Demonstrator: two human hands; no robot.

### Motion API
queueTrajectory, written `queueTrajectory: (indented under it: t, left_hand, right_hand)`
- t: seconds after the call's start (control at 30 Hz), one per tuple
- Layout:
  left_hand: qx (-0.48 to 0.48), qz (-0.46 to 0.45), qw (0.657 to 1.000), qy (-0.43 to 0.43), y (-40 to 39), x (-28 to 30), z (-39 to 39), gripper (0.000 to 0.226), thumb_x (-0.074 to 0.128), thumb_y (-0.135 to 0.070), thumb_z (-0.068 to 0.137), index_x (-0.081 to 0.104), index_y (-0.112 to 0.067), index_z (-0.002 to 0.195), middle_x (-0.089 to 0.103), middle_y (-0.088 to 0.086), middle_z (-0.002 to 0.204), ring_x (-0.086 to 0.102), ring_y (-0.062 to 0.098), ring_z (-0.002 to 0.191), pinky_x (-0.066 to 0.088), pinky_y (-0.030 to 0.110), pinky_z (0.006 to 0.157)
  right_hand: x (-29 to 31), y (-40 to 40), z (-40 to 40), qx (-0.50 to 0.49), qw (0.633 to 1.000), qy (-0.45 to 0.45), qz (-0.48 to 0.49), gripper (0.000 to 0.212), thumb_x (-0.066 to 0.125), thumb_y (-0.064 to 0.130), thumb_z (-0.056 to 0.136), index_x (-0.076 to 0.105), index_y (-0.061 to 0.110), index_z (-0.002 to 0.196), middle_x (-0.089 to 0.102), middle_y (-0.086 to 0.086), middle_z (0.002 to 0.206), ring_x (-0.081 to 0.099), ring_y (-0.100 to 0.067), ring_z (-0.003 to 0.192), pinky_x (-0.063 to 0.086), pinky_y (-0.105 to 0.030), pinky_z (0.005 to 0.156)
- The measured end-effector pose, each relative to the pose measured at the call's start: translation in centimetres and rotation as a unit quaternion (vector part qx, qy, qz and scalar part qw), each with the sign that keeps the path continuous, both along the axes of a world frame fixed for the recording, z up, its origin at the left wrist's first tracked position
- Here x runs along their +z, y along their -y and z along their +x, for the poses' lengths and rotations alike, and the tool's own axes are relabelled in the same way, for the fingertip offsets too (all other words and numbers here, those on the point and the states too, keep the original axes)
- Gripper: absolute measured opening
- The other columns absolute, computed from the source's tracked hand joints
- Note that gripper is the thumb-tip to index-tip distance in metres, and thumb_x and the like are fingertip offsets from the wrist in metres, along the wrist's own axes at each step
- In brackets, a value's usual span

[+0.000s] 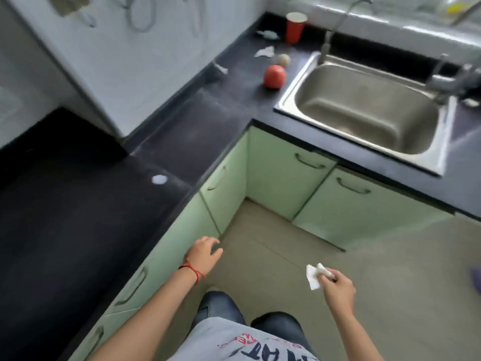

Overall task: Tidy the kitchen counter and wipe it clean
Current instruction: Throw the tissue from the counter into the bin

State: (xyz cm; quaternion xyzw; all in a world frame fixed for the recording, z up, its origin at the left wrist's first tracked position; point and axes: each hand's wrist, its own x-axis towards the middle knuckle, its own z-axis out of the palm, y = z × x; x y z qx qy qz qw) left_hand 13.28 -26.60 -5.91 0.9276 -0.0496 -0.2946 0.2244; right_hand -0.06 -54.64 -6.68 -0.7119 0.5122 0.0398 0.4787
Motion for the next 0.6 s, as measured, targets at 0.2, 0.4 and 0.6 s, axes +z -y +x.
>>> queueTrajectory:
  t: [0.2, 0.4, 0.6]
  left_hand:
    - [0.036, -0.008, 0.995, -0.091, 9.0, -2.5, -5.2, 0.022, 0.06, -0.012, 0.086, 0.067, 0.002, 0.101, 0.069, 0.018, 0.108, 0.062, 0.027, 0.105, 0.044, 0.028, 0.089]
    - [-0.006, 0.023, 0.989, -0.149, 18.2, -3.9, -9.9, 0.017, 0.059, -0.012, 0.084, 0.065, -0.014, 0.068, 0.067, 0.012, 0.079, 0.065, 0.03, 0.097, 0.045, 0.03, 0.084]
    - [-0.11, 0.047, 0.977, -0.176, 28.3, -4.5, -11.7, 0.023, 0.057, -0.016, 0.086, 0.06, -0.023, 0.064, 0.063, -0.004, 0.064, 0.062, 0.024, 0.081, 0.048, 0.032, 0.084]
  right_hand:
    - [-2.3, 7.8, -13.3, -0.147, 0.988, -0.042, 0.027, 0.021, 0.057, 0.011, 0.077, 0.072, 0.01, 0.093, 0.07, -0.011, 0.084, 0.061, -0.031, 0.081, 0.046, -0.033, 0.07]
    - [-2.0, 12.4, -24.8, -0.277, 0.958, -0.071, 0.034, 0.022, 0.064, 0.014, 0.078, 0.072, 0.007, 0.097, 0.071, -0.018, 0.09, 0.057, -0.03, 0.076, 0.038, -0.03, 0.062]
    - [-1.5, 15.6, -30.9, -0.405, 0.911, -0.065, 0.05, 0.038, 0.066, 0.023, 0.071, 0.07, 0.0, 0.1, 0.069, -0.023, 0.097, 0.052, -0.027, 0.076, 0.035, -0.029, 0.066]
